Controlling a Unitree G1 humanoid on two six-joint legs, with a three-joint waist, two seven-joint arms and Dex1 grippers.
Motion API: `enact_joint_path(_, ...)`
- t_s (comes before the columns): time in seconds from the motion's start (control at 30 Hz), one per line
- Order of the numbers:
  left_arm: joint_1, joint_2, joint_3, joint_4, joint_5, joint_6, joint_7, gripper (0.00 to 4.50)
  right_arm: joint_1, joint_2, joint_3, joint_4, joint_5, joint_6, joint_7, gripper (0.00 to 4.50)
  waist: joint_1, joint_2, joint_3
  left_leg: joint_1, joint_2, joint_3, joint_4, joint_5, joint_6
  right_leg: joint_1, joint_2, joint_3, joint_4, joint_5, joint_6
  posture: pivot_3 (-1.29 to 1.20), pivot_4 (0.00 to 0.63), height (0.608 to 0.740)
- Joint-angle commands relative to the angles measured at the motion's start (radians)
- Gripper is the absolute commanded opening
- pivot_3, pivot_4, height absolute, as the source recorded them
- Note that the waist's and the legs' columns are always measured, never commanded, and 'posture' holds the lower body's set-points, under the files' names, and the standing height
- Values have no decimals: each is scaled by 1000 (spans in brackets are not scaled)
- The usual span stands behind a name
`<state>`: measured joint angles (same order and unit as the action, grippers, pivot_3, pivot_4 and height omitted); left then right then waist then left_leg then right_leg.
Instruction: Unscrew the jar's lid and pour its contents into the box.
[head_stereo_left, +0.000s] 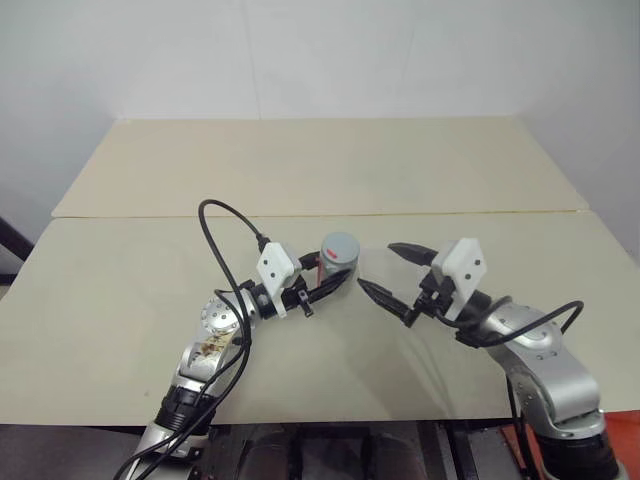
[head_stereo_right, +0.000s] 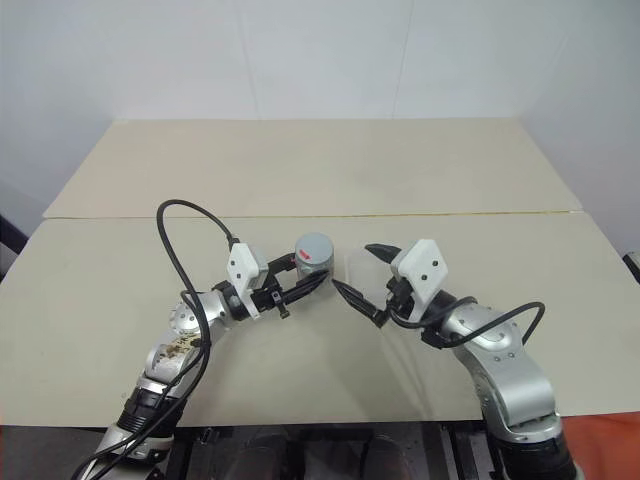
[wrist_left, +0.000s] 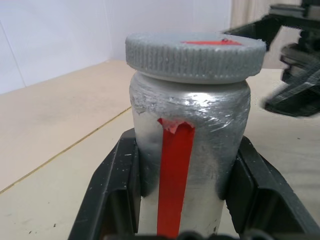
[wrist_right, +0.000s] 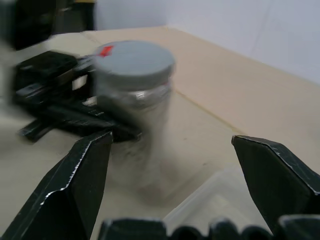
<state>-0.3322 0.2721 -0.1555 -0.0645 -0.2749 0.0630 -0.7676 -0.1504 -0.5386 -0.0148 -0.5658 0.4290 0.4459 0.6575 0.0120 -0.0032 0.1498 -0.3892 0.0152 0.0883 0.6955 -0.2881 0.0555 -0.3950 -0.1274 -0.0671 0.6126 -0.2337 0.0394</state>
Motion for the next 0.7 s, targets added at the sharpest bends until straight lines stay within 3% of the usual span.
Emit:
enact_joint_path(0.03,-3,-3,4,-26,-3,-31,-3,1862,-32,11,-26,-71,107,33,14,4477,-2,0,0,0,0,0,0,0,0,0,0,0,0,0,0,0,150,740)
enact_joint_path(0.7,-1,-6,-10,-27,10,-50,-8,1862,-198,126,88,48,16,16,-63,4477,-1,0,0,0,0,0,0,0,0,0,0,0,0,0,0,0,150,740)
